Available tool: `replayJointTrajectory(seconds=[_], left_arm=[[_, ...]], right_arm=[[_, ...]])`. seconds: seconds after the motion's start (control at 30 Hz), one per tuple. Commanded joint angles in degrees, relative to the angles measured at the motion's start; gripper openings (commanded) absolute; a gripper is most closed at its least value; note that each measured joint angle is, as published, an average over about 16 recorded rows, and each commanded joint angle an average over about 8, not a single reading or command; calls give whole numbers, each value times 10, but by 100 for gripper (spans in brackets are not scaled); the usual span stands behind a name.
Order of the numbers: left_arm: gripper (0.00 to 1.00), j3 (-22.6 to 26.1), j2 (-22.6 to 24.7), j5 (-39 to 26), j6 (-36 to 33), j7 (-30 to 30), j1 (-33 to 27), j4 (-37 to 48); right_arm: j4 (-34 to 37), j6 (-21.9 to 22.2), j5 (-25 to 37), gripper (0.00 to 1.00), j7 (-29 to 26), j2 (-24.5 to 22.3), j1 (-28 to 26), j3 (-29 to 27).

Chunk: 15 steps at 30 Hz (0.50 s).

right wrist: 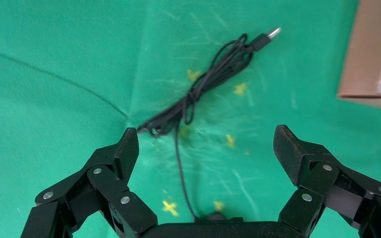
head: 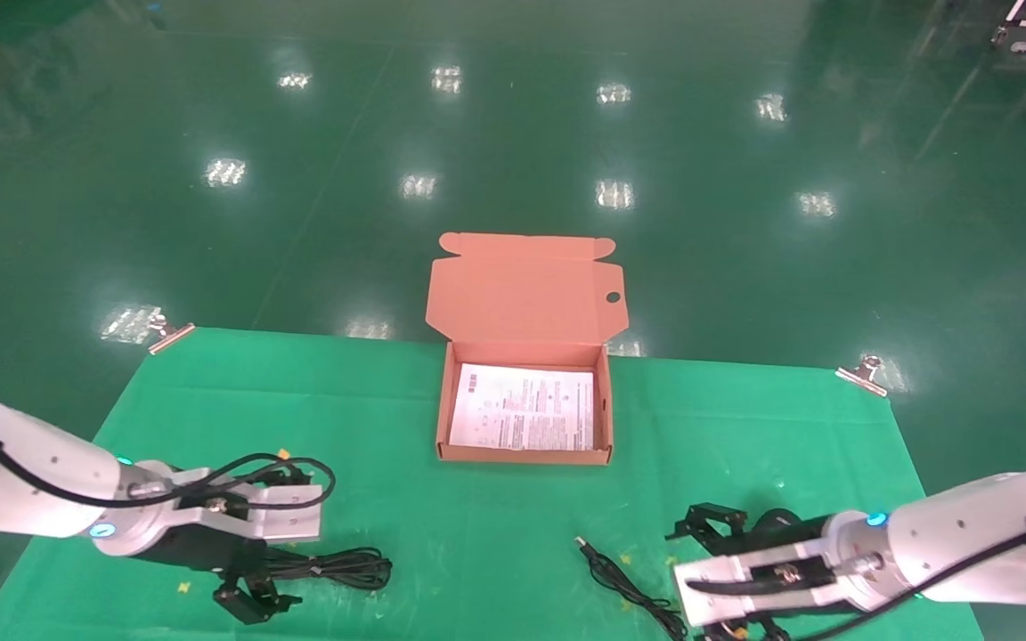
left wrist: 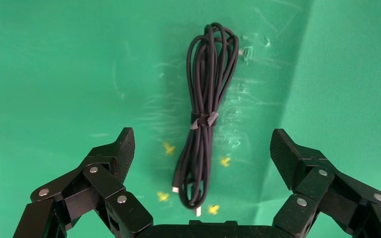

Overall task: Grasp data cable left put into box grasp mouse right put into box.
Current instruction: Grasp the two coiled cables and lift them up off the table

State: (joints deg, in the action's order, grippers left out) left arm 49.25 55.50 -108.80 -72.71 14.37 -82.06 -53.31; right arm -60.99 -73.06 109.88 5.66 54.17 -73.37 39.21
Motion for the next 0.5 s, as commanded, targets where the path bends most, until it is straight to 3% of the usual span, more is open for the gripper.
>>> replayJointTrajectory(seconds=[0.03,0.5], left_arm=[[100,1,8,-1,8,-2,2,20],[100,-24,65,55,17,-95,-29,255]], right_arm=[[20,7,7,100,-7,12,-1,3],[154,16,-5,100,-25,76,-22,2]])
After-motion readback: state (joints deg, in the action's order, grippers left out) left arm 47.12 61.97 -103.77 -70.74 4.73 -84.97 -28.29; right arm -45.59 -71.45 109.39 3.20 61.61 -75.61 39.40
